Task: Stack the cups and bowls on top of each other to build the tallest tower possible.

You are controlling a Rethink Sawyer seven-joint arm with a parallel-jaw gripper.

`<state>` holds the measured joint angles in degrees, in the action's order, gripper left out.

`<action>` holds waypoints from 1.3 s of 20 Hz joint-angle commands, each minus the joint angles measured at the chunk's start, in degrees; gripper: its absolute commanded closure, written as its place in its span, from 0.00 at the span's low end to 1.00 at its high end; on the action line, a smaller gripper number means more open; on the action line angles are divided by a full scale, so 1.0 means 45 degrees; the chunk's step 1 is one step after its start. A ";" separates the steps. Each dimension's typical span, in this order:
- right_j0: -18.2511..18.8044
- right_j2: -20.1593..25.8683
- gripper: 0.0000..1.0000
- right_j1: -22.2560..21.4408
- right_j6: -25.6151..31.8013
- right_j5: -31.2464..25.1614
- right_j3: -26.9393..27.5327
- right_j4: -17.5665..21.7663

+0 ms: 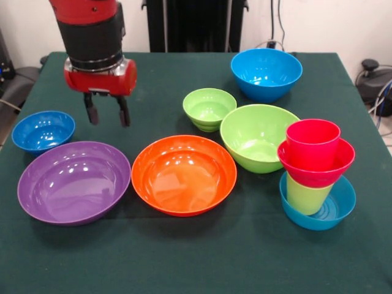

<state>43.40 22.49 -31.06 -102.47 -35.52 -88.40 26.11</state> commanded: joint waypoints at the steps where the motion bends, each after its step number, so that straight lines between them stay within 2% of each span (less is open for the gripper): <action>1: 0.0492 0.1111 0.00 0.1129 0.5226 -0.0314 0.1045 0.2606; 6: 0.1304 0.1530 0.00 0.1300 0.5653 -0.0256 0.0550 0.3169; 12: 0.1681 0.1435 0.00 0.0879 0.5250 -0.0216 -0.0142 0.3772; 19: 0.1734 0.1832 0.00 0.0698 0.5222 -0.1205 -0.0358 0.3311; 26: 0.2059 0.1885 0.00 0.0728 0.4756 -0.0760 -0.0711 0.3294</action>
<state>52.99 27.27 -27.45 -96.40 -35.53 -88.44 37.32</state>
